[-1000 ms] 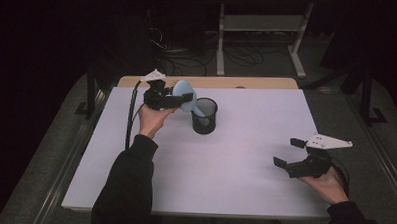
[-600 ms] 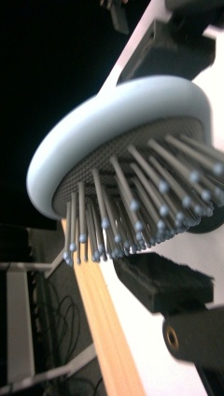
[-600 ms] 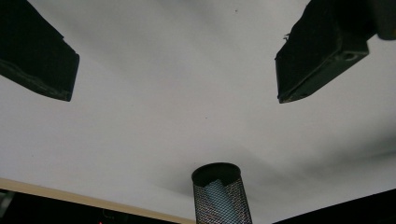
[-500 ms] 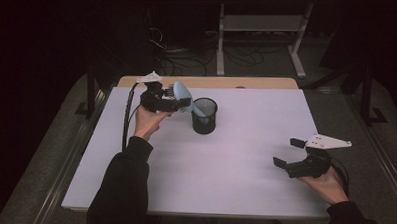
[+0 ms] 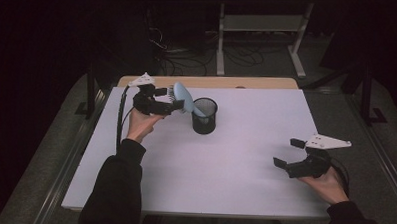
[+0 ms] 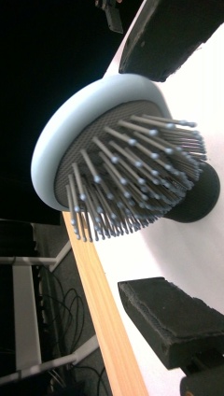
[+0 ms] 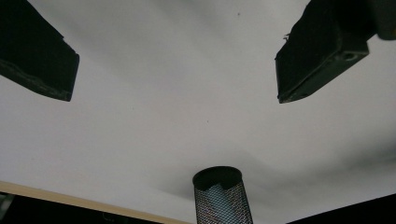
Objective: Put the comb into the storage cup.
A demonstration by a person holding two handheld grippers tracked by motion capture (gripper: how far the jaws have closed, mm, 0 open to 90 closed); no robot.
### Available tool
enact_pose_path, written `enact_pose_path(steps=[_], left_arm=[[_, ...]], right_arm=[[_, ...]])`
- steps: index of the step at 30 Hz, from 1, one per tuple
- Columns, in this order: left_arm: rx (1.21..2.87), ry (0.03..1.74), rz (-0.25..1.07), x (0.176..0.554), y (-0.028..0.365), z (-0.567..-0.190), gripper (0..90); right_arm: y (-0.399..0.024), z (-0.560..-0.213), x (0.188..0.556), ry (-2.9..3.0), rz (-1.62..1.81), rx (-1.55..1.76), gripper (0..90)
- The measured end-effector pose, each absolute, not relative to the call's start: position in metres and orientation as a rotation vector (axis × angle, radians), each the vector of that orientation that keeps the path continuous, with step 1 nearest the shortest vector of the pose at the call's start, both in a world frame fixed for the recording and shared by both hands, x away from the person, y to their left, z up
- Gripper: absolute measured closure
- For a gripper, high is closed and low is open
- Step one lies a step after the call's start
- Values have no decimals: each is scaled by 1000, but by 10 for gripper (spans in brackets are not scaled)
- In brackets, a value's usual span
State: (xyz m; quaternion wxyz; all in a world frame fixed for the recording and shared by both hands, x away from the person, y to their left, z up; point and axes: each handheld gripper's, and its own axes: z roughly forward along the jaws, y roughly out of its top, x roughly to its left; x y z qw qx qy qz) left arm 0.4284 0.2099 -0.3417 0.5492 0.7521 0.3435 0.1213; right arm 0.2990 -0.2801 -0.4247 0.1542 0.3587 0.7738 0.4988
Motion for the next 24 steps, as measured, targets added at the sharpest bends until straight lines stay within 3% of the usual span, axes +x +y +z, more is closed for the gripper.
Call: enact_pose_path(steps=[24], left_arm=[[1710, 793, 378, 399, 241, -343, 0]], right_arm=[[-285, -426, 297, 2205, 1443, 1038, 0]])
